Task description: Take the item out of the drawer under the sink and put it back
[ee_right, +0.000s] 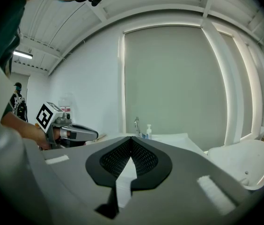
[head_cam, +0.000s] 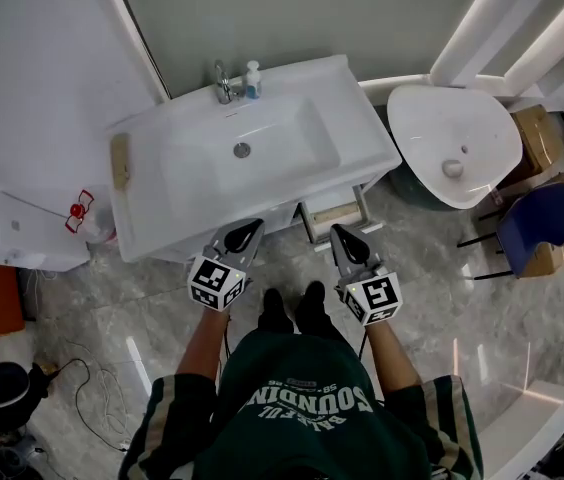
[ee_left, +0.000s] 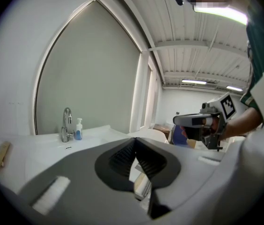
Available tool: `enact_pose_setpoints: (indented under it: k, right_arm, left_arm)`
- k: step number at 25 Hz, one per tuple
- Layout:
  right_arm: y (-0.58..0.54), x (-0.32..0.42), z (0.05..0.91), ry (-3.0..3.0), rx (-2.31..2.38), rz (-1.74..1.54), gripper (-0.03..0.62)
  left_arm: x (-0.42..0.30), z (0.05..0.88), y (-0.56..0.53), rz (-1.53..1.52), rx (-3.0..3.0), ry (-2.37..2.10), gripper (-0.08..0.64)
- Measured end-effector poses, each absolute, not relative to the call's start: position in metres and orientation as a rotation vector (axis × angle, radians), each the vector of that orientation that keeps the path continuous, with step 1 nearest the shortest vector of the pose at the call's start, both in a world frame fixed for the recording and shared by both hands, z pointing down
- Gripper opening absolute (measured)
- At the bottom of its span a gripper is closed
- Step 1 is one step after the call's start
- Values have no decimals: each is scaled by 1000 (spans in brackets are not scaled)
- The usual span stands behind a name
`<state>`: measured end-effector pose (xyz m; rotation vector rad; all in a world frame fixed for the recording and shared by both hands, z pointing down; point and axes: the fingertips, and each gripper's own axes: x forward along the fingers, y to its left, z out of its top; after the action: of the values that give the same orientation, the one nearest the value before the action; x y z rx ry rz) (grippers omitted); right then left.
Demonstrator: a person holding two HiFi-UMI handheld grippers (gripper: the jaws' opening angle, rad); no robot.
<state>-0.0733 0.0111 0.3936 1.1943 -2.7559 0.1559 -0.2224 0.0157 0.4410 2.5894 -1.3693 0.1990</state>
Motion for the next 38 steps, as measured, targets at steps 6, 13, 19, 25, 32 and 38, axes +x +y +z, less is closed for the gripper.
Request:
enact_pose_setpoints:
  k: [6,13,19,25,32,38]
  right_arm:
    - [-7,-58,391,-2760,1201,165,2]
    - [-21,-32,401,-2736,1215,193,2]
    - [-33,-9,424,-2709,1239,246,2]
    - [-46,12,461,-2659,1253,313,2]
    - [-48,38,510,-2604,1288,426,2]
    - [-47,52,544,-2566,1277,495,2]
  left_arm:
    - [-206,439,-4,202,2589,-1365,49]
    - [-174,449,-24,234,2594,-1304,51]
    - [-135,470,-44,285,2612,-1208,51]
    - [-94,509,-60,380,2624,-1086,50]
    - [-66,565,-64,484,2575,-993,50]
    - [-40,616,-67,567,2610,-888,51]
